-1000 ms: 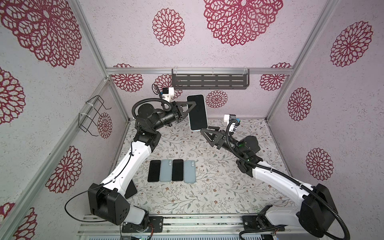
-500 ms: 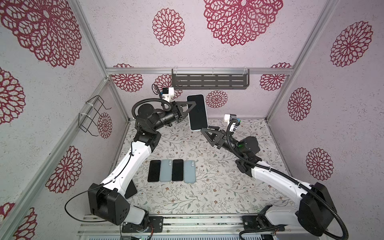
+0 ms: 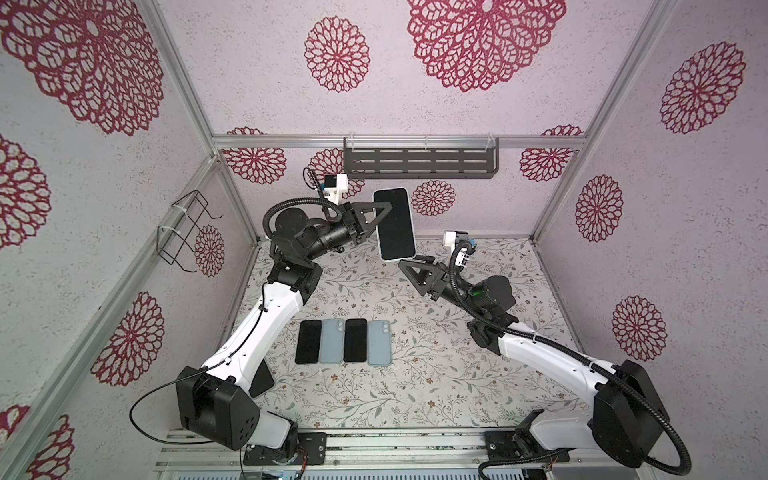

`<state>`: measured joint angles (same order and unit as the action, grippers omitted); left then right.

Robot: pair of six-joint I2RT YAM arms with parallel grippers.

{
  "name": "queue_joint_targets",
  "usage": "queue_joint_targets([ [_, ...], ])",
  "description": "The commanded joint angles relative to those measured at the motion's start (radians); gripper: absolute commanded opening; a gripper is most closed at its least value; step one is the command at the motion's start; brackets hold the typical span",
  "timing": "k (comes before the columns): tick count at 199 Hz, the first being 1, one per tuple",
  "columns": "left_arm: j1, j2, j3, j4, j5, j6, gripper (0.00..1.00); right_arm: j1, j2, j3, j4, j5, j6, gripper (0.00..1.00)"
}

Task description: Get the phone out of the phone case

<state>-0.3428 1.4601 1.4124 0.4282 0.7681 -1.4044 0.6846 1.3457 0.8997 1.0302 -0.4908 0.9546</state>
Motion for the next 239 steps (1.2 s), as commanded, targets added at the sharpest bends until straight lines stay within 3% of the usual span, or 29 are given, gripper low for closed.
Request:
queue_joint_targets([
  [1,-0.005,-0.013,0.003,0.066,-0.012,-0.01,0.0,0.004,0.001,-0.005,0.063,0.004,0.018,0.75],
  [239,-0.003,-0.028,-0.049,0.085,0.002,-0.004,0.0,0.004,0.022,0.03,0.099,0.016,0.048,0.76],
])
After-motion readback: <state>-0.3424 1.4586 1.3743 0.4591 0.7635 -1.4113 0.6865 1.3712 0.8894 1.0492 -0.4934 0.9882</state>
